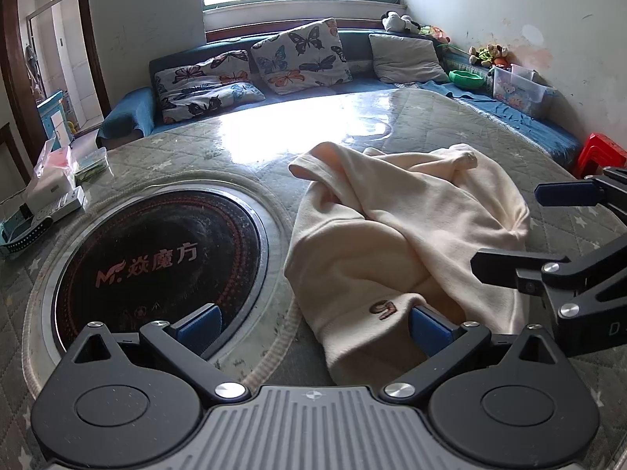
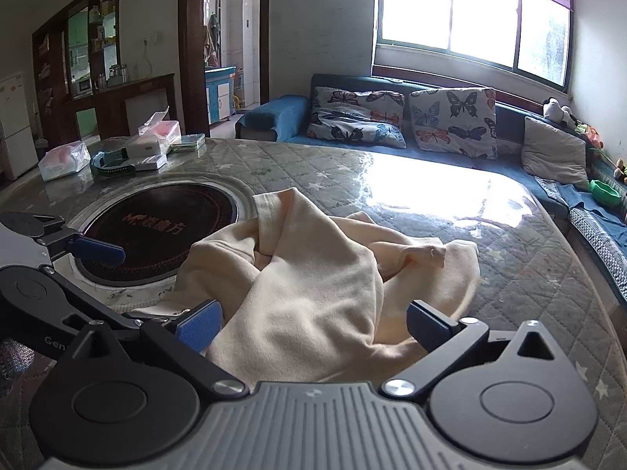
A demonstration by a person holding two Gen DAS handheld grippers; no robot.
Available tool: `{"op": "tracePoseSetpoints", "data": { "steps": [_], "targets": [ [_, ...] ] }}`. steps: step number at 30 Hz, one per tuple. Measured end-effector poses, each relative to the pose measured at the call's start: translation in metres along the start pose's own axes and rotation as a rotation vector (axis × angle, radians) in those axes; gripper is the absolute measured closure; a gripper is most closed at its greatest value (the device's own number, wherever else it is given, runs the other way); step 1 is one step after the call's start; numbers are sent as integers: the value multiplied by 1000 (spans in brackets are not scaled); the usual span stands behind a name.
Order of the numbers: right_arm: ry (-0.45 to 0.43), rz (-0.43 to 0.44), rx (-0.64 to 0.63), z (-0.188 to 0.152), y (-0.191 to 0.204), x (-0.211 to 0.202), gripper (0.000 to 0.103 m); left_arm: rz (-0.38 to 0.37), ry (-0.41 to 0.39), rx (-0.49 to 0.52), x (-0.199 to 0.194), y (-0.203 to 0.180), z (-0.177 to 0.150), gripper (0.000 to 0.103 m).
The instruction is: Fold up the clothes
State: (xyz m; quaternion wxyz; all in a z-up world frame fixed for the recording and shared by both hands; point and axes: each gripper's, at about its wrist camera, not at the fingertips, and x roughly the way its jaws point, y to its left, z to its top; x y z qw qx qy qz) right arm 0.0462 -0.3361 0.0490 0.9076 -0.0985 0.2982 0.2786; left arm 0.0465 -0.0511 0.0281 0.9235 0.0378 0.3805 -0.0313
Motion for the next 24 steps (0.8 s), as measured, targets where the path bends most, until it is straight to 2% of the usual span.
{"op": "tracePoseSetpoints", "data": {
  "steps": [8,14,19,24],
  "targets": [
    [15,12,23,19,-8,22,11,5,9,-7,11,10,9,0],
    [29,46,-12,42,-7,55,23,-3,11,-16,15,20,15,0],
    [46,80,-28,58,-6,84,28,-29,17,-58,16,34,18,0],
    [73,108,-36,68,-6,112,33,-33,9,-56,15,41,20,0]
  ]
}}
